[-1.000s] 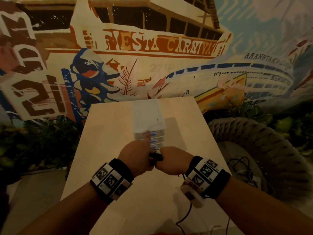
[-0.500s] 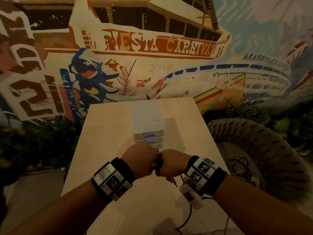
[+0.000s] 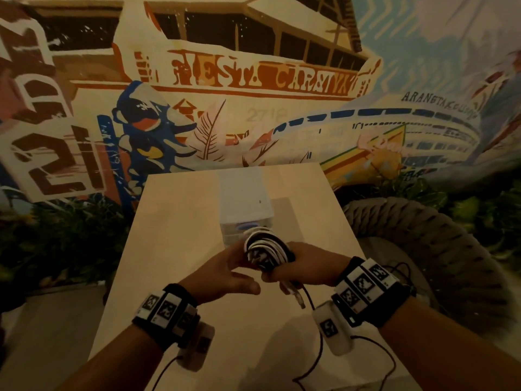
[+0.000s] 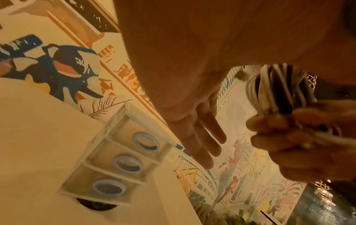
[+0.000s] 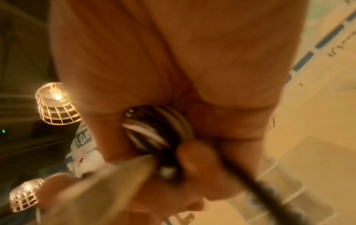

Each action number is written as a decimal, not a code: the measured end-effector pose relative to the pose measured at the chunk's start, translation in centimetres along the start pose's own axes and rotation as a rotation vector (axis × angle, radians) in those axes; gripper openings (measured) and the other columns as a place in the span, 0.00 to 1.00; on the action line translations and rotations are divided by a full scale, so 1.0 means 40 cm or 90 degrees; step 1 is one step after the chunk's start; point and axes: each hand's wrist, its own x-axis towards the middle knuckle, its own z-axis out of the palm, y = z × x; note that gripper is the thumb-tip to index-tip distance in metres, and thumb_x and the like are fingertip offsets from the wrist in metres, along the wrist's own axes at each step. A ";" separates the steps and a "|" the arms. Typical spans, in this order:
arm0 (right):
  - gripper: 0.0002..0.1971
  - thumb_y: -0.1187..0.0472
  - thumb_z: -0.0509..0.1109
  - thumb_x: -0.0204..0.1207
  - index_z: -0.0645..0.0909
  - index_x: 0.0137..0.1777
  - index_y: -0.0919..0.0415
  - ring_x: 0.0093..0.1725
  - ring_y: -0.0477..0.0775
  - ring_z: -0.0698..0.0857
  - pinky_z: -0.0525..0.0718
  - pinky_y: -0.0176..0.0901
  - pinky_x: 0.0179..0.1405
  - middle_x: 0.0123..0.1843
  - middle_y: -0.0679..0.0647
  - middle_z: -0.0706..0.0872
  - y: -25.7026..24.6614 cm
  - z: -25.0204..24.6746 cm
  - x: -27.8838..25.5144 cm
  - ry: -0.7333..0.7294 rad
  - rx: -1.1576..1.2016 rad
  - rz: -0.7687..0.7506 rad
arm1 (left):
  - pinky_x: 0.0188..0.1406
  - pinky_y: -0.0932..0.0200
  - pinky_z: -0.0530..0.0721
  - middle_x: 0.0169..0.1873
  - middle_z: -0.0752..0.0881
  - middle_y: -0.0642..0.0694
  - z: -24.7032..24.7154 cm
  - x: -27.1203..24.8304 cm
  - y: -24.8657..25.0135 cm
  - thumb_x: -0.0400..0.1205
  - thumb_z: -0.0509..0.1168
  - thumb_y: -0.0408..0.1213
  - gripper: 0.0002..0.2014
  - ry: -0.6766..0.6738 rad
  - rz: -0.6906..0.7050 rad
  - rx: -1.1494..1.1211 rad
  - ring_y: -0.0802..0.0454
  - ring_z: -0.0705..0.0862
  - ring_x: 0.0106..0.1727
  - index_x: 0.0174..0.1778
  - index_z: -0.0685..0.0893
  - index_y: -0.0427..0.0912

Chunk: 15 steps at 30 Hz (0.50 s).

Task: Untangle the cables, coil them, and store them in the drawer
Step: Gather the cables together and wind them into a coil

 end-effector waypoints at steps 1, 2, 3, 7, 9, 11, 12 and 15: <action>0.03 0.58 0.75 0.80 0.86 0.45 0.54 0.33 0.52 0.86 0.84 0.49 0.41 0.31 0.53 0.87 -0.009 0.007 -0.003 -0.015 0.012 -0.020 | 0.63 0.53 0.87 0.68 0.85 0.61 0.012 0.004 0.009 0.67 0.84 0.42 0.39 -0.011 0.007 -0.009 0.53 0.83 0.70 0.74 0.77 0.64; 0.04 0.61 0.74 0.81 0.86 0.45 0.53 0.34 0.51 0.86 0.84 0.48 0.42 0.32 0.54 0.87 -0.022 0.014 -0.008 -0.031 0.014 -0.037 | 0.62 0.58 0.86 0.64 0.87 0.63 0.024 0.007 0.022 0.66 0.84 0.43 0.37 -0.015 0.023 -0.010 0.56 0.84 0.68 0.72 0.78 0.55; 0.04 0.62 0.72 0.82 0.86 0.45 0.54 0.34 0.50 0.86 0.85 0.47 0.42 0.33 0.54 0.87 -0.028 0.022 -0.006 -0.044 0.008 -0.048 | 0.61 0.62 0.85 0.61 0.88 0.64 0.035 0.011 0.031 0.67 0.84 0.45 0.36 -0.014 0.060 -0.017 0.60 0.86 0.64 0.69 0.78 0.48; 0.12 0.57 0.74 0.82 0.84 0.63 0.59 0.42 0.44 0.88 0.89 0.40 0.51 0.47 0.54 0.90 -0.055 0.029 -0.009 -0.042 -0.021 -0.093 | 0.54 0.68 0.86 0.52 0.90 0.67 0.072 0.002 0.111 0.72 0.76 0.56 0.17 0.045 0.176 -0.042 0.67 0.88 0.54 0.58 0.89 0.65; 0.19 0.60 0.75 0.81 0.80 0.71 0.57 0.51 0.48 0.90 0.86 0.30 0.53 0.56 0.58 0.90 -0.060 0.019 -0.012 -0.033 -0.027 -0.124 | 0.55 0.70 0.85 0.53 0.89 0.70 0.076 -0.002 0.128 0.75 0.74 0.56 0.11 0.072 0.223 -0.006 0.69 0.87 0.55 0.54 0.89 0.72; 0.21 0.66 0.75 0.80 0.78 0.72 0.59 0.51 0.49 0.91 0.86 0.28 0.49 0.62 0.64 0.88 -0.065 0.022 -0.009 -0.024 0.034 -0.132 | 0.57 0.64 0.86 0.54 0.90 0.66 0.065 -0.006 0.133 0.77 0.75 0.49 0.10 0.082 0.243 0.024 0.66 0.88 0.56 0.51 0.89 0.70; 0.21 0.67 0.75 0.80 0.78 0.71 0.59 0.44 0.46 0.92 0.88 0.31 0.45 0.59 0.63 0.89 -0.066 0.026 -0.007 -0.023 0.077 -0.126 | 0.59 0.60 0.86 0.55 0.90 0.65 0.058 -0.005 0.138 0.78 0.75 0.47 0.09 0.100 0.250 0.049 0.63 0.88 0.57 0.50 0.89 0.68; 0.11 0.59 0.70 0.86 0.82 0.60 0.67 0.27 0.47 0.83 0.85 0.43 0.32 0.31 0.53 0.86 -0.033 0.033 0.004 -0.074 0.055 -0.106 | 0.58 0.55 0.87 0.50 0.91 0.57 0.023 0.005 0.150 0.82 0.71 0.32 0.04 0.174 0.305 0.047 0.54 0.90 0.55 0.51 0.85 0.42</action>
